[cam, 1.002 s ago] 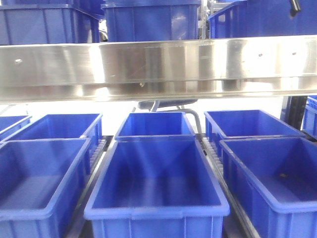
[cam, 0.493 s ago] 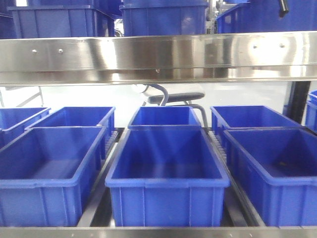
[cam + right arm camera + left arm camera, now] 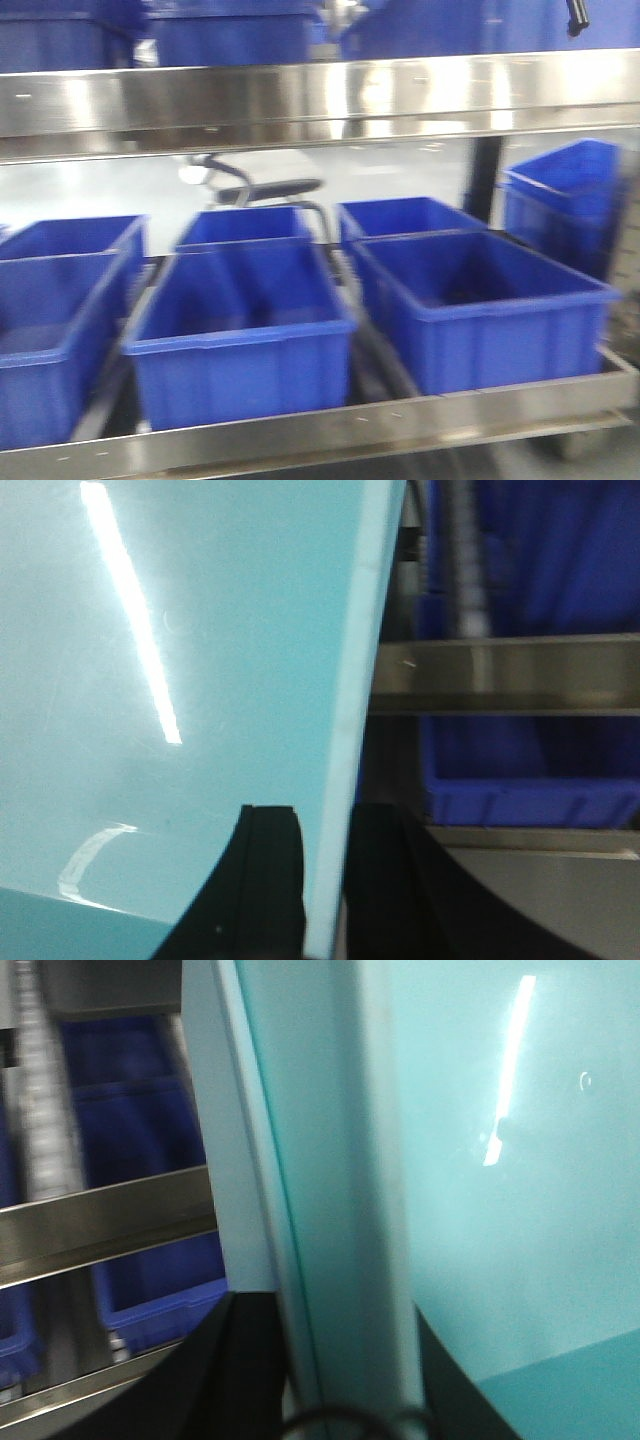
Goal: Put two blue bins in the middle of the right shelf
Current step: 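Back the base away from the rack while both grippers hold the bin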
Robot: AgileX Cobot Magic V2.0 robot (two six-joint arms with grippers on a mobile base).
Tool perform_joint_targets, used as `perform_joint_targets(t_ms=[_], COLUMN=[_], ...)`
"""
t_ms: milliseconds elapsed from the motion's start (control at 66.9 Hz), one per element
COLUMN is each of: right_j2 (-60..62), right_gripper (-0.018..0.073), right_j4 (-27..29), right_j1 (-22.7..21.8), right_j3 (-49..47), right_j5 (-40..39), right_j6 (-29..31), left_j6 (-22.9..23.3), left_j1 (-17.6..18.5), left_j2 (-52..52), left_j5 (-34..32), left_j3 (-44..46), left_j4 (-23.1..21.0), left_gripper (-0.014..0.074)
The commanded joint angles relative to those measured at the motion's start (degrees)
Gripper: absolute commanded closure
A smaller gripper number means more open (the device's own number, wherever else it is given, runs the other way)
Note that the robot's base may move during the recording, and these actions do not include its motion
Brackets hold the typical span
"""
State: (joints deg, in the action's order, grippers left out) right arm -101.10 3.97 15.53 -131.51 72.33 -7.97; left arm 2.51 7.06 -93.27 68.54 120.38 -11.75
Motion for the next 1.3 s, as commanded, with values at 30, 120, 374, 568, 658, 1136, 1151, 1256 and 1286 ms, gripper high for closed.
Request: perform_joint_targets(t_ms=[30,120,374,568,658,1136,1151,1256,1286], right_j2=[0.47,0.47,0.47,0.47,0.47,0.47,0.47,0.47,0.47], right_gripper=[0.0726,0.0726,0.0726,0.0726,0.0726,0.0726,0.0726,0.0726,0.0726], right_j4=[3.19,3.19,3.19,3.19,3.19,3.19,3.19,3.19,3.19], right_j1=[0.41,0.41,0.41,0.41,0.41,0.41,0.41,0.41,0.41], right_j3=[-0.73,-0.73,-0.73,-0.73,-0.73,-0.73,-0.73,-0.73,-0.73], right_j5=[-4.66,-4.66,-4.66,-4.66,-4.66,-4.66,-4.66,-4.66,-4.66], right_j6=[1.13,1.13,1.13,1.13,1.13,1.13,1.13,1.13,1.13], left_j6=[-0.56,-0.56,-0.56,-0.56,-0.56,-0.56,-0.56,-0.56,-0.56], left_j1=[0.64,0.64,0.64,0.64,0.64,0.64,0.64,0.64,0.64], left_j2=[1.29,1.29,1.29,1.29,1.29,1.29,1.29,1.29,1.29], left_j5=[-5.49,-5.49,-5.49,-5.49,-5.49,-5.49,-5.49,-5.49,-5.49], left_j3=[1.27,1.27,1.27,1.27,1.27,1.27,1.27,1.27,1.27], left_j4=[-6.49,-6.49,-6.49,-6.49,-6.49,-6.49,-6.49,-6.49,-6.49], left_gripper=[0.0707,0.0707,0.0707,0.0707,0.0707,0.0707,0.0707,0.0707,0.0707])
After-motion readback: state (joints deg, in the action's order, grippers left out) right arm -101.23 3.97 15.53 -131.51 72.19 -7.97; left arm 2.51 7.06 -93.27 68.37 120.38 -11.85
